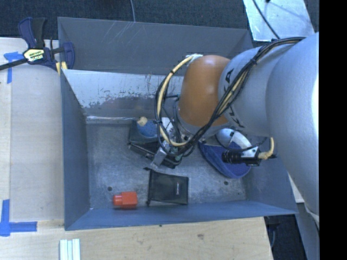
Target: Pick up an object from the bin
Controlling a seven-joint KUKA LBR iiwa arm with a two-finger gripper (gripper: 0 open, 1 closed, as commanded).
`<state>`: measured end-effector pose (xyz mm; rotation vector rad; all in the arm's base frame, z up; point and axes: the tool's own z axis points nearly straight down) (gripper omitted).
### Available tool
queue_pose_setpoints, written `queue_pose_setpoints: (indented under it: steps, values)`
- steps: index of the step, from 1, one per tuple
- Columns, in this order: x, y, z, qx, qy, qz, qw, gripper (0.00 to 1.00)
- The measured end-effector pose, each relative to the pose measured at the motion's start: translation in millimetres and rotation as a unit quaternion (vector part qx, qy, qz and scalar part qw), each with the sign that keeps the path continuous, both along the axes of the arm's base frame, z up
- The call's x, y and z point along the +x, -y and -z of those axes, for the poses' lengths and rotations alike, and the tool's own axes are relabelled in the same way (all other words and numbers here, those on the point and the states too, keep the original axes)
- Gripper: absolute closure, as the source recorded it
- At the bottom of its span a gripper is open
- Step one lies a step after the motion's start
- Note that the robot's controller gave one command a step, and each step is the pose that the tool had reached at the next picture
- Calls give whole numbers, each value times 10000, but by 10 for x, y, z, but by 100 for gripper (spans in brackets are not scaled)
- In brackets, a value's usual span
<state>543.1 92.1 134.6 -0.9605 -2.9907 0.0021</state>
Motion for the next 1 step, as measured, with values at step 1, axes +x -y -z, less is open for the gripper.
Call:
queue_pose_setpoints:
  steps: [1]
  values:
    - [-13, 11, -96, -3, -14, -9, 10000, 100]
